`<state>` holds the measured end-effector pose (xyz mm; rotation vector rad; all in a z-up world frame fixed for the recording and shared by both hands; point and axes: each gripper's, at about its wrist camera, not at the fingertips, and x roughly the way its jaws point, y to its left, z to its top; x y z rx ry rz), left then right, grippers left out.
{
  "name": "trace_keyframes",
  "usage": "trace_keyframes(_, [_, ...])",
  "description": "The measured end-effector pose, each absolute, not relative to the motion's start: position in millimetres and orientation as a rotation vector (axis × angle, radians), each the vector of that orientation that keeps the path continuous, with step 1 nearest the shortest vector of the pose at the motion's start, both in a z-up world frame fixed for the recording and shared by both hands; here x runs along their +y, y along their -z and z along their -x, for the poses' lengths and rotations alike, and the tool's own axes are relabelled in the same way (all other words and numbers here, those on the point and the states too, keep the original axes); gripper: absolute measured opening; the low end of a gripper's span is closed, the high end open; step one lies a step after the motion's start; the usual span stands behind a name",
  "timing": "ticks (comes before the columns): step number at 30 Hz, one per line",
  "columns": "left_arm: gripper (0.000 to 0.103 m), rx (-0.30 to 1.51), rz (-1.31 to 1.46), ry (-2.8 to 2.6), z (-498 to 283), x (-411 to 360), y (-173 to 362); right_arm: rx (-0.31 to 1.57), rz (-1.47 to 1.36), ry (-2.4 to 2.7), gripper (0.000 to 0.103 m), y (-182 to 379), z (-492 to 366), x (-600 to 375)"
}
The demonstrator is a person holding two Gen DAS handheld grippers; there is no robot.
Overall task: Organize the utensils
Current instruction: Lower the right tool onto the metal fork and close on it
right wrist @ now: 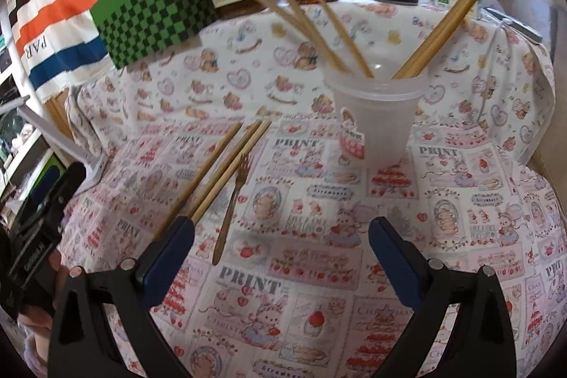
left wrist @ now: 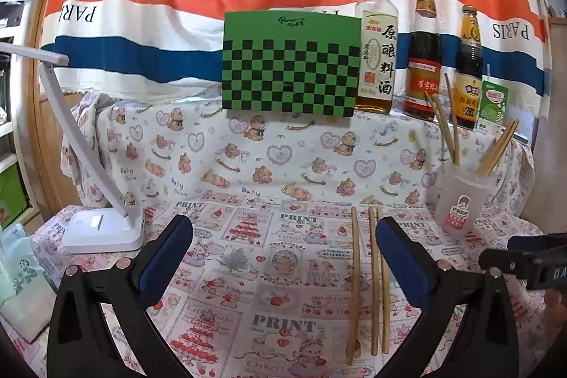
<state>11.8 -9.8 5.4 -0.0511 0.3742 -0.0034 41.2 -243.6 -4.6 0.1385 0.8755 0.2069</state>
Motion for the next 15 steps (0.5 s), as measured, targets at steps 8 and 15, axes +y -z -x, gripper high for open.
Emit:
trace_keyframes(8, [0.102,0.370,0.102,-0.035,-11.7,1.6,-4.8,0.924,-0.105,-0.299,0.081,11.1,-40.2,-224.0])
trace_keyframes(15, [0.102,0.373,0.103,-0.046,-14.0,2.1,-4.1,0.974,-0.027,-0.344,0.051,23.2,-40.8,-199.2])
